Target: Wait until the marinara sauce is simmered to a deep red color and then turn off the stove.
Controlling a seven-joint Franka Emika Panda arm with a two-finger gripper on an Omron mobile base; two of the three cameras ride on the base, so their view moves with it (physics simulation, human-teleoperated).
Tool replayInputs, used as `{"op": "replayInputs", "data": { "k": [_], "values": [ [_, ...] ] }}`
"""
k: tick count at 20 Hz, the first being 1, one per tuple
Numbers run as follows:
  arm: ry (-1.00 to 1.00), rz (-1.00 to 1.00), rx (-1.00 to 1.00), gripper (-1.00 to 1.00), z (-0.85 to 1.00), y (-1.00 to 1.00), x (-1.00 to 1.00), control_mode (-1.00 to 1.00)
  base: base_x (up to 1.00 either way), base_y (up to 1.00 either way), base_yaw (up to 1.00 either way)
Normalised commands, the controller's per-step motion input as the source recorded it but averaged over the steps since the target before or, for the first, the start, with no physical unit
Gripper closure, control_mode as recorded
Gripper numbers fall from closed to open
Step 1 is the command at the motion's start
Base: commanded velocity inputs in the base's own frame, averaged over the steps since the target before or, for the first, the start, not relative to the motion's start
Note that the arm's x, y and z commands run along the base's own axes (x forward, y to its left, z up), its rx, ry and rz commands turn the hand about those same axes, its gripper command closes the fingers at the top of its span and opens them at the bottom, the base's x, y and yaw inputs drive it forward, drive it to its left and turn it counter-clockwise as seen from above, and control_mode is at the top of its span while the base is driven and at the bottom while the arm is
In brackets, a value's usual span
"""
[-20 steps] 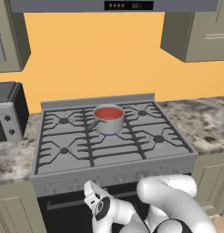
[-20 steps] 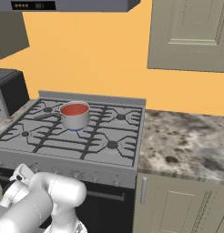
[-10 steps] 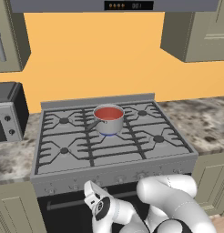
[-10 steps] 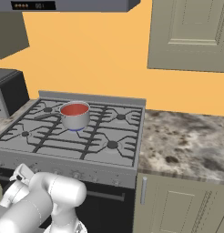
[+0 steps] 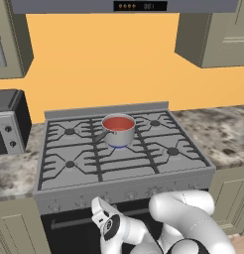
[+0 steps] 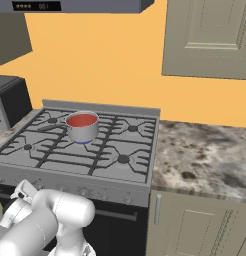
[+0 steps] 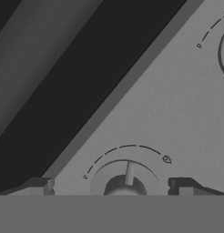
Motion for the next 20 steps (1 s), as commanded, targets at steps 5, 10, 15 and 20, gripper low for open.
{"op": "replayInputs", "data": {
  "k": [5, 10, 15, 20],
  "values": [
    [0.0, 0.0, 0.0, -1.0, 0.0, 0.0, 0.0, -1.0, 0.0, 0.0, 0.0],
    [0.0, 0.0, 0.0, -1.0, 0.0, 0.0, 0.0, -1.0, 0.0, 0.0, 0.0],
    [0.0, 0.0, 0.0, -1.0, 0.0, 0.0, 0.0, -1.0, 0.0, 0.0, 0.0],
    [0.0, 0.0, 0.0, -1.0, 0.0, 0.0, 0.0, -1.0, 0.0, 0.0, 0.0]
  ]
}}
